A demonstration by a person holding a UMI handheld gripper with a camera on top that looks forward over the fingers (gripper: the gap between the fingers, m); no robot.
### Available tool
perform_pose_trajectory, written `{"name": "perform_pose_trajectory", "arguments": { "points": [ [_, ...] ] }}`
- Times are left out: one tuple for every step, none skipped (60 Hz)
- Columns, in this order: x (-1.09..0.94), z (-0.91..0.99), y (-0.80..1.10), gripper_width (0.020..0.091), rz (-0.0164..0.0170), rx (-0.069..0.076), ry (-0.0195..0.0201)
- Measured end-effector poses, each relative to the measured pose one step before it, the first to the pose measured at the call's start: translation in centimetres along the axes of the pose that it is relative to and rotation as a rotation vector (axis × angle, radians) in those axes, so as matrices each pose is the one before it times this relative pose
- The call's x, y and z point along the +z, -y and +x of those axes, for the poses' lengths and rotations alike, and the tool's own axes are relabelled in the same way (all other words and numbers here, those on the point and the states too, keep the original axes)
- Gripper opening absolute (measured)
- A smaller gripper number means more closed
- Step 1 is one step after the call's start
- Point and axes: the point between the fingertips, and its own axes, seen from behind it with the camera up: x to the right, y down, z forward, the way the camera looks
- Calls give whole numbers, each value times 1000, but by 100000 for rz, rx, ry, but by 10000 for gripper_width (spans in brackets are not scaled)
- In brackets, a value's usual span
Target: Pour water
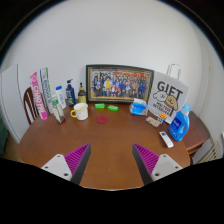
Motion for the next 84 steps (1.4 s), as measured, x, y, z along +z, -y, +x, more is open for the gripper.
{"name": "perform_pose_trajectory", "arguments": {
  "points": [
    [36,-73,-36,852,-199,-18,67],
    [172,-109,-23,851,-154,-24,53],
    [161,-164,1,849,-98,35,99],
    [247,-216,29,847,-100,21,137],
    [232,-268,25,849,-83,2,185],
    [235,-281,30,849,-47,-18,200],
    [189,-316,24,853,-68,-2,125],
    [180,-329,27,853,-63,-28,85],
    [217,-337,31,852,-77,-56,79],
    [-126,-407,112,853,-388,-65,190],
    [372,-512,22,853,-180,-181,283],
    [316,-535,52,851,-202,-190,341],
    [287,-485,42,852,-153,-184,330],
    [296,-495,54,853,-118,-162,302],
    [266,-537,64,853,-111,-182,256],
    [262,-559,51,852,-36,-228,283],
    [262,-604,73,853,26,-270,349],
    [287,-656,89,856,44,-277,476],
    [294,-692,52,855,26,-274,488],
    [332,-715,52,852,-26,-224,518],
    [352,-725,43,851,-124,-165,380],
    [354,-729,25,853,-48,-105,362],
    [379,-781,64,855,27,71,339],
    [386,-785,76,857,97,111,387],
    [395,-814,43,854,94,159,463],
    [424,-859,32,852,41,253,506],
    [439,-872,29,853,64,279,405],
    [466,-865,41,856,130,327,360],
    [483,-933,46,854,167,301,291],
    [489,-820,60,855,275,264,364],
    [505,-868,86,855,437,327,116],
    [510,-831,79,856,468,400,24],
    [494,-813,38,852,364,435,-28],
    [488,-856,11,856,189,482,7],
    [468,-858,4,857,112,410,163],
    [488,-910,28,857,239,266,332],
    [461,-857,80,857,304,126,358],
    [476,-774,115,856,477,84,200],
    [513,-761,131,858,566,88,133],
    [525,-798,128,857,563,21,317],
    [527,-786,133,856,519,-52,370],
    [535,-734,156,858,485,-86,335],
    [536,-707,188,857,541,-66,325],
    [528,-636,204,858,624,-59,253],
    [530,-580,224,857,643,4,189],
    [549,-527,251,857,704,54,165],
    [580,-503,255,857,769,49,175],
    [584,-446,240,858,740,73,185],
    [610,-430,209,858,636,41,191],
    [626,-401,212,858,521,44,226],
    [648,-401,187,858,411,109,221],
    [657,-335,203,859,506,121,167],
    [666,-303,238,860,641,47,121],
    [693,-278,257,859,752,-120,103],
    [693,-268,260,858,773,-216,141],
    [709,-251,237,859,784,-299,118],
    [699,-201,215,858,796,-402,84],
    [763,-160,193,857,913,-395,-55],
    [705,-126,211,857,901,-346,-109],
    [702,-128,191,857,885,-343,-153],
    [708,-130,157,859,863,-361,-56],
    [717,-139,124,861,780,-335,-89],
    [685,-83,44,860,597,-260,-151],
    [713,-99,21,860,465,-85,-181],
    [676,-117,12,859,469,33,-25],
    [661,-149,23,858,526,92,176],
    [655,-147,26,854,552,129,199],
    [623,-99,-26,857,398,158,121],
    [653,-149,-16,855,325,136,92],
    [550,-76,-67,854,220,106,40],
    [458,2,-70,854,239,91,3],
    [473,2,-1,856,475,24,-149],
    [443,28,11,852,659,-34,-267],
    [432,35,27,850,698,-60,-380],
    [415,48,-15,843,511,-103,-426],
    [392,64,-70,839,262,-89,-460],
    [378,69,-98,836,85,-189,-448],
    [353,73,-88,832,150,-302,-453],
    [356,32,19,829,372,-355,-442],
    [290,38,11,818,448,-258,-313],
    [338,66,-41,803,477,-163,-61],
    [248,10,-8,783,416,105,-1],
    [224,1,-20,761,320,268,44],
    [202,26,6,736,362,352,-11]
  ]
}}
